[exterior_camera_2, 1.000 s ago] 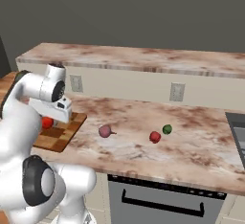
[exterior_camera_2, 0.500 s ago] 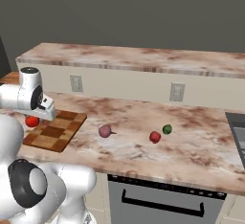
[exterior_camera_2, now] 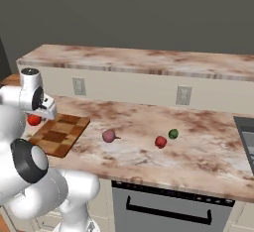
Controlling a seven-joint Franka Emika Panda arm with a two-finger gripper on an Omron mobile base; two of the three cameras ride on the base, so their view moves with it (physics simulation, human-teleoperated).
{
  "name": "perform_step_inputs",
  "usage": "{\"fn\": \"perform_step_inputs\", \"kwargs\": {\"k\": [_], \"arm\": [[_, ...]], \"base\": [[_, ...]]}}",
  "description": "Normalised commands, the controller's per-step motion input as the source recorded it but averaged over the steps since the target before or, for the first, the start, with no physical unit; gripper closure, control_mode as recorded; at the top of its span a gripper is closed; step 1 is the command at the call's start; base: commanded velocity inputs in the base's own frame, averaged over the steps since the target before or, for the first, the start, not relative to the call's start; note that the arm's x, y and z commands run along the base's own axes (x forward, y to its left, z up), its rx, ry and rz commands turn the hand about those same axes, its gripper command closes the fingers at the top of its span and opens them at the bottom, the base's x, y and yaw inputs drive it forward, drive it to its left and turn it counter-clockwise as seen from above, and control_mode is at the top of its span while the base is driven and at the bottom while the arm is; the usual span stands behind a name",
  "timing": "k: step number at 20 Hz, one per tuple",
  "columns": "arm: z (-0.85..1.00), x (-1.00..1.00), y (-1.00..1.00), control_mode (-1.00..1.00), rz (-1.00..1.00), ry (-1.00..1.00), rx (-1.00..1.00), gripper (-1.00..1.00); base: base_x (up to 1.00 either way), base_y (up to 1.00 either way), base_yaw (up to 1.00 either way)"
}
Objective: Place the avocado, onion, tomato, and bell pepper on the cutting board.
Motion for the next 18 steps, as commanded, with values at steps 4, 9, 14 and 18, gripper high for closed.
{"fn": "perform_step_inputs", "kwargs": {"k": [4, 9, 14, 18], "arm": [[-0.01, 0.31, 0.11, -1.00, -0.05, 0.00, -0.05, 1.00], [-0.20, 0.37, 0.08, -1.00, -0.01, -0.02, -0.11, 1.00], [-0.23, 0.30, 0.04, -1.00, 0.00, 0.00, -0.07, 1.00], [-0.26, 0.30, 0.01, -1.00, 0.00, 0.00, -0.02, 1.00]], "base": [[0.00, 0.00, 0.00], [0.00, 0.00, 0.00], [0.00, 0.00, 0.00], [0.00, 0.00, 0.00]]}}
